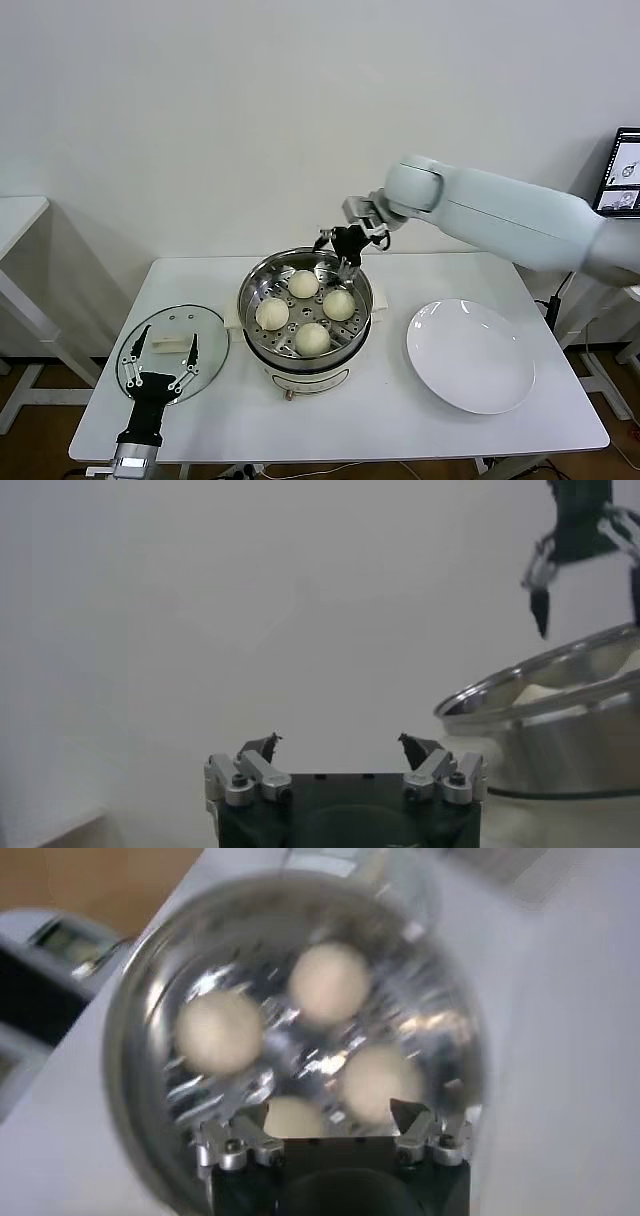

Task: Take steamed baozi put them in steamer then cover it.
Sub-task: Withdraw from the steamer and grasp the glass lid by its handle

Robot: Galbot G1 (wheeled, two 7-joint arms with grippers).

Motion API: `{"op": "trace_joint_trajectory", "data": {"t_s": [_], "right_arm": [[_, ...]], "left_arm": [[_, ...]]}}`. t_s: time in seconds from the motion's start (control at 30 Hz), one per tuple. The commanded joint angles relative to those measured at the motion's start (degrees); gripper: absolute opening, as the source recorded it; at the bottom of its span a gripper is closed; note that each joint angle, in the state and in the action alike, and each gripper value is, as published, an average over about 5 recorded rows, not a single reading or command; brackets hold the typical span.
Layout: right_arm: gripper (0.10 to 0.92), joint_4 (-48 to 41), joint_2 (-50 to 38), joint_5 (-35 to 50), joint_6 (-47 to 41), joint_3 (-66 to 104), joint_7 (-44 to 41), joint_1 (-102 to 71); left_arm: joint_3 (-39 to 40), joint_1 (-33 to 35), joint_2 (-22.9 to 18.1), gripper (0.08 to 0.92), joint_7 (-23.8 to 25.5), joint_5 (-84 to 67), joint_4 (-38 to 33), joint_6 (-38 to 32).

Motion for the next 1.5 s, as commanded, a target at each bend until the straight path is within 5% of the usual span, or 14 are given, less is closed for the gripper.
{"op": "trace_joint_trajectory", "data": {"t_s": [0.03, 0.23, 0.57, 1.1, 1.5], "right_arm": [[0.823, 9.2, -15.1, -1.3, 12.6, 29.9, 50.8, -29.2], [0.823, 8.2, -12.7, -5.6, 19.6, 59.7, 54.0, -58.2], [0.823, 9.0, -0.7, -7.6, 22.6, 85.8, 51.9, -86.2], [0.823, 8.9, 11.2, -11.1, 25.3, 92.7, 49.7, -96.5], [0.823, 7.9, 13.2, -14.5, 24.9, 91.4, 49.1, -96.3]], "left_arm": [[-0.1, -3.4, 1.0, 0.823, -5.4, 9.1, 1.0, 6.2], [0.0, -5.5, 1.5, 0.823, -10.4, 19.3, 3.1, 10.1], [-2.6, -6.4, 4.5, 0.823, -10.3, 34.1, 7.9, 7.8], [-4.6, -7.2, 8.0, 0.823, -7.9, 56.1, 21.0, 8.7], [-2.5, -13.2, 5.9, 0.823, -12.6, 56.6, 25.5, 6.6]]}}
